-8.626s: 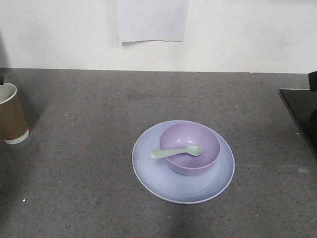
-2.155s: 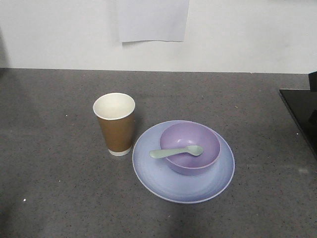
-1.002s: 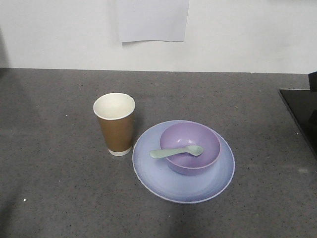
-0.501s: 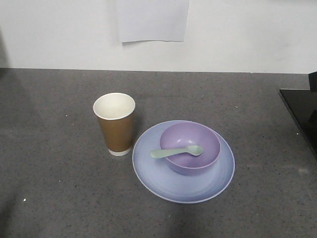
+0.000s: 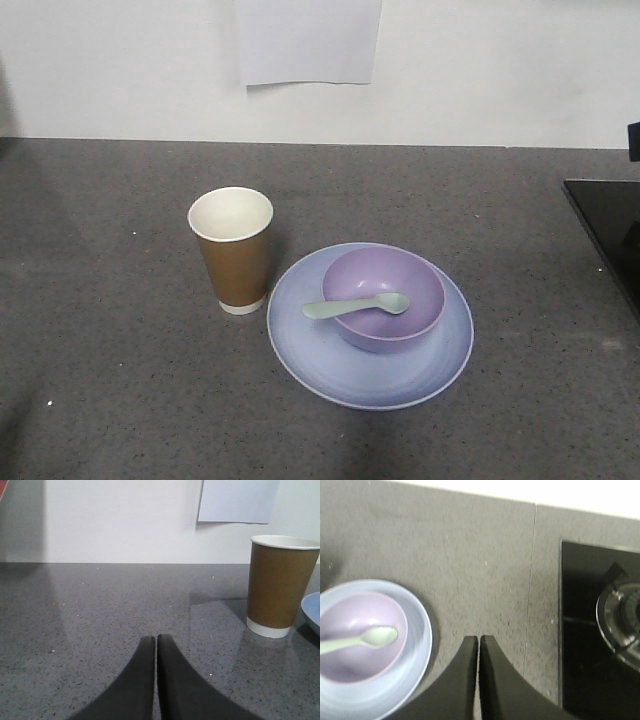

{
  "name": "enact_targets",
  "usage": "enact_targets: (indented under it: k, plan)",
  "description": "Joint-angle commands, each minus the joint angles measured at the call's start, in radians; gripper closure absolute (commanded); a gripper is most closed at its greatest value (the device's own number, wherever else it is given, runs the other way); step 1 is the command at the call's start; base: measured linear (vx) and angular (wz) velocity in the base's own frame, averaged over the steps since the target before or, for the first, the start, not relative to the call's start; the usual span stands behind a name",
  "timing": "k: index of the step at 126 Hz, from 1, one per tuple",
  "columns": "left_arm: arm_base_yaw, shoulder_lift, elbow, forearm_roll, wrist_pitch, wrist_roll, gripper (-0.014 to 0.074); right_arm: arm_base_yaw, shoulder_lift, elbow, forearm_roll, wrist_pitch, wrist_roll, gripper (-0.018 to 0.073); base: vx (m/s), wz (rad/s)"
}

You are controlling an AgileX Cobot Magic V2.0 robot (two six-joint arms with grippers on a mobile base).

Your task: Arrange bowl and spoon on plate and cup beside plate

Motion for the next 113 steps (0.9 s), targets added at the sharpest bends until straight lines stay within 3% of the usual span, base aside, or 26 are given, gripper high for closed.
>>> enact_targets:
  k: [1,17,33,45,79,113]
  plan:
    - [0.001,-0.016,0.011,0.000,-0.067,-0.010,0.0604,-0.005,-0.069,0.038,-0.013,-0.161,-0.009,0.0561,0.00,0.00]
    - [0.001,-0.016,0.011,0.000,-0.067,-0.010,0.0604,-0.056,-0.187,0.268,0.048,-0.372,-0.007,0.0561,0.00,0.00]
    - [0.001,-0.016,0.011,0.000,-0.067,-0.010,0.0604,-0.215,-0.349,0.559,0.209,-0.562,-0.005,0.0561,0.00,0.00]
    - [0.001,-0.016,0.011,0.000,-0.067,-0.010,0.0604,-0.294,-0.464,0.767,0.241,-0.629,-0.005,0.0561,0.00,0.00]
    - [0.001,-0.016,0.011,0.000,-0.067,-0.010,0.0604,-0.251,-0.768,1.152,0.132,-0.827,-0.005,0.0561,0.00,0.00]
    - [0.001,-0.016,0.011,0.000,-0.067,-0.010,0.0604,-0.243,-0.955,1.348,0.044,-1.020,-0.005,0.0561,0.00,0.00]
